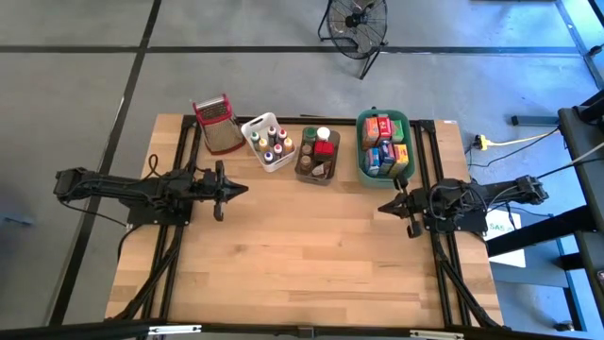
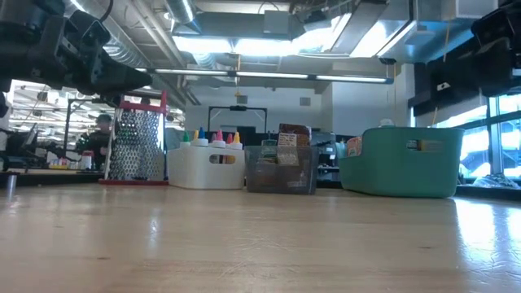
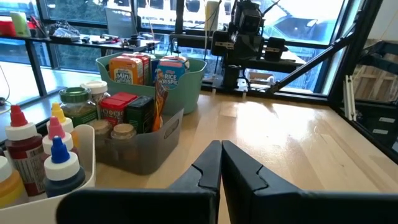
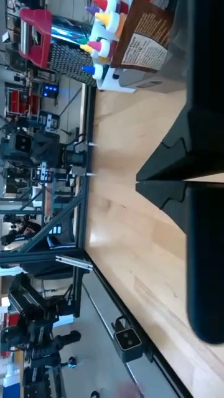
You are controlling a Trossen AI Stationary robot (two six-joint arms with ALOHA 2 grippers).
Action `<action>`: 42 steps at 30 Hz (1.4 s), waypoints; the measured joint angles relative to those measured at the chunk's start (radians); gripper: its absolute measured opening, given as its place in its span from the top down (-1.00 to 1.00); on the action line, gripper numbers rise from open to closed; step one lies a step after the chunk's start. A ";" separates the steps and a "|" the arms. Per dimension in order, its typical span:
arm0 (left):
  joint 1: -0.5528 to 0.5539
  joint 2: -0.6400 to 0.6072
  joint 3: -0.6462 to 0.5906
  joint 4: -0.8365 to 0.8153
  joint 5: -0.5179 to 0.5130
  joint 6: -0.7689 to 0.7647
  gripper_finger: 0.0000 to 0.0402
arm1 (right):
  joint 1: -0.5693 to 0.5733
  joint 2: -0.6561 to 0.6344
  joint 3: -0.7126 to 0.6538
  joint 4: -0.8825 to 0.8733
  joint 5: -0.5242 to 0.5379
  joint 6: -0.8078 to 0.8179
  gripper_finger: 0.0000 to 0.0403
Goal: Pick & Place Kitchen Items
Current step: Return to Home Position
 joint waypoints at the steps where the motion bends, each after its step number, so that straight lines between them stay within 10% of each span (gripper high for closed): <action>1: 0.000 0.000 0.000 0.000 0.000 0.000 0.98 | 0.000 0.000 0.000 0.001 0.000 0.000 0.99; 42: 0.000 0.000 0.000 0.001 0.001 0.000 0.97 | 0.000 0.000 0.000 0.003 -0.002 0.004 0.98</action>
